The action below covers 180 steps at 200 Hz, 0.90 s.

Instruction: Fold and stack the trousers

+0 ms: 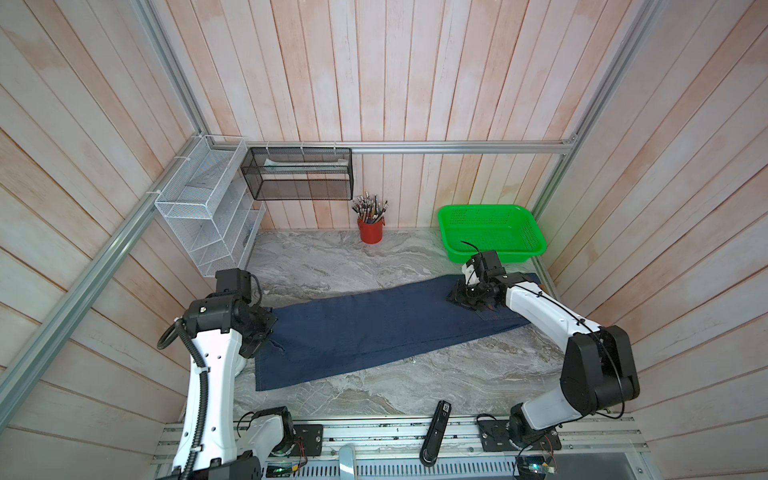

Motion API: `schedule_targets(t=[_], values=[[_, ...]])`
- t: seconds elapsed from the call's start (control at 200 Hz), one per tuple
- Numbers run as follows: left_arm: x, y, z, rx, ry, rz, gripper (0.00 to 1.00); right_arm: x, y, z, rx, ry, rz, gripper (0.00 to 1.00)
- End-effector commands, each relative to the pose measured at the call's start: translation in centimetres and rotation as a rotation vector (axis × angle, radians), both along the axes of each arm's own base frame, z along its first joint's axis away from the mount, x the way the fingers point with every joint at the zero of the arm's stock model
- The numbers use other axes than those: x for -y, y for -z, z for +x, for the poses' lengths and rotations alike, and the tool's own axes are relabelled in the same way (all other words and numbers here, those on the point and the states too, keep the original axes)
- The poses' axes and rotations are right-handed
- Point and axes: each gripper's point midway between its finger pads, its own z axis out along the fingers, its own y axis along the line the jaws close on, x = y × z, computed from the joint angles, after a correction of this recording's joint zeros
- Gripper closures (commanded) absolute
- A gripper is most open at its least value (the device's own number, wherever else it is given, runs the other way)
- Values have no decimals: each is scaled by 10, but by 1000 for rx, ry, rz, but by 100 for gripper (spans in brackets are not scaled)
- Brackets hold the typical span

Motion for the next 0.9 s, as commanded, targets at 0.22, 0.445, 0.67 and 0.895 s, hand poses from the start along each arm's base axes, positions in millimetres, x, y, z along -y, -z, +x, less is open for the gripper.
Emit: schedule_targets(t=[0.22, 0.445, 0.67, 0.895], values=[[-40, 55, 16, -138, 41, 138, 100, 2, 24, -6, -77, 11, -29, 67], [-47, 88, 21, -221, 65, 150, 97, -1, 26, -7, -88, 7, -37, 67], [-71, 105, 21, -292, 40, 224, 94, -5, 31, -8, -103, 3, -42, 67], [-70, 122, 27, -333, 63, 190, 68, -7, 31, -5, -104, 1, -51, 67]])
